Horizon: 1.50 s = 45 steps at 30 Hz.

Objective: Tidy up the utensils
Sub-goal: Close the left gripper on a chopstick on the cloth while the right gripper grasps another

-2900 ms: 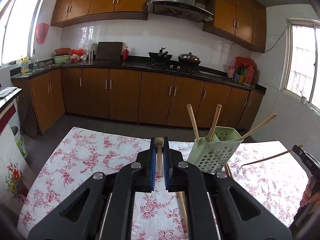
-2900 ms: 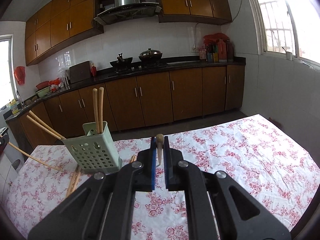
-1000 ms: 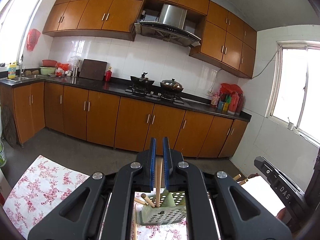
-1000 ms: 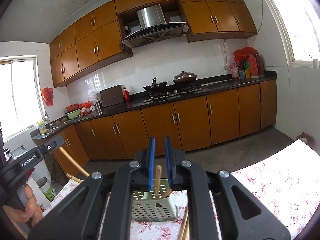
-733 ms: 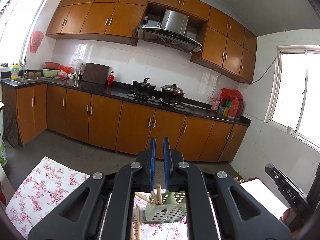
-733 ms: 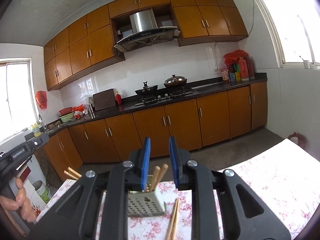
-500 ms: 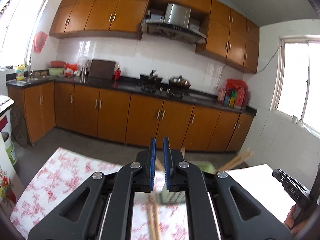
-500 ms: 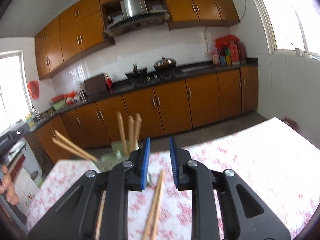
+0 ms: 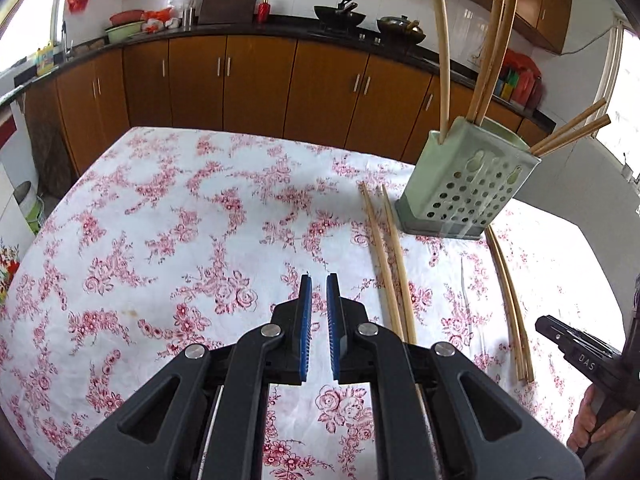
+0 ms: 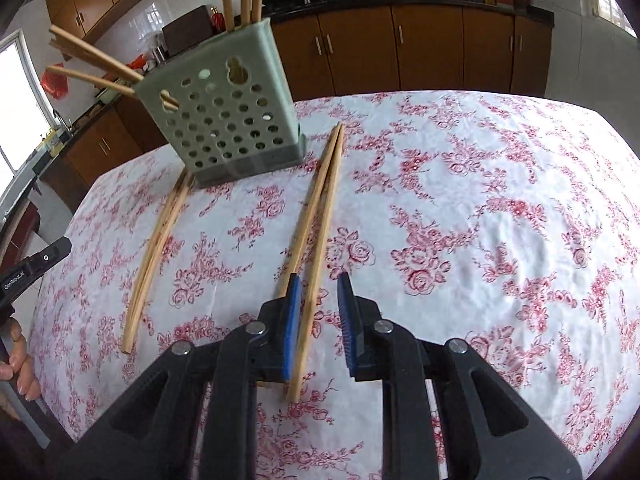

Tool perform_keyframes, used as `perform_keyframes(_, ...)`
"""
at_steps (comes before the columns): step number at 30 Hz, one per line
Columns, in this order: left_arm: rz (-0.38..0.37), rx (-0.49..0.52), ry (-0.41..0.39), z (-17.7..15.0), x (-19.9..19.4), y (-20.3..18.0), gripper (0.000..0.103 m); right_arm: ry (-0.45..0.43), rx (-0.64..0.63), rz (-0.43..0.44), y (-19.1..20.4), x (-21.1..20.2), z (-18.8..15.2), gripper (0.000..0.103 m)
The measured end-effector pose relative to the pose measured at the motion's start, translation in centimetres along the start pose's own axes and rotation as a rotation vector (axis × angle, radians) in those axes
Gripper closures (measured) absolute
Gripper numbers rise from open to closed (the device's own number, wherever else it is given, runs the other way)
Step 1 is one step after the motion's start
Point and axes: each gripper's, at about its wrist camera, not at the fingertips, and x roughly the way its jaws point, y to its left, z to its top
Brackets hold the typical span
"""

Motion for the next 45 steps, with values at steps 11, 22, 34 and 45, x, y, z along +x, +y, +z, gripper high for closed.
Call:
perform_keyframes(11,-0.094,-0.003,0.056,-0.6,1.4,-1.0,0.095,0.022,-0.048,-0.1,0.1,2.2,0.0,0.095)
perform_keyframes(22,-0.17,0.034,0.139,-1.4,4.4,-4.5,0.095,-0.012,0.114,-0.23,-6.0,1.2,0.8,0.096)
perform_keyframes(34,-0.079,0.111,0.176,-2.3,6.3,-6.3,0.095,-0.02,0.08,-0.242,-5.4,1.3,0.7,0.095)
perform_keyframes(45,0.076,0.044,0.14,-1.1,6.2,-1.9,0.096,-0.017,0.055,-0.232,-5.3,1.5,0.8,0.095)
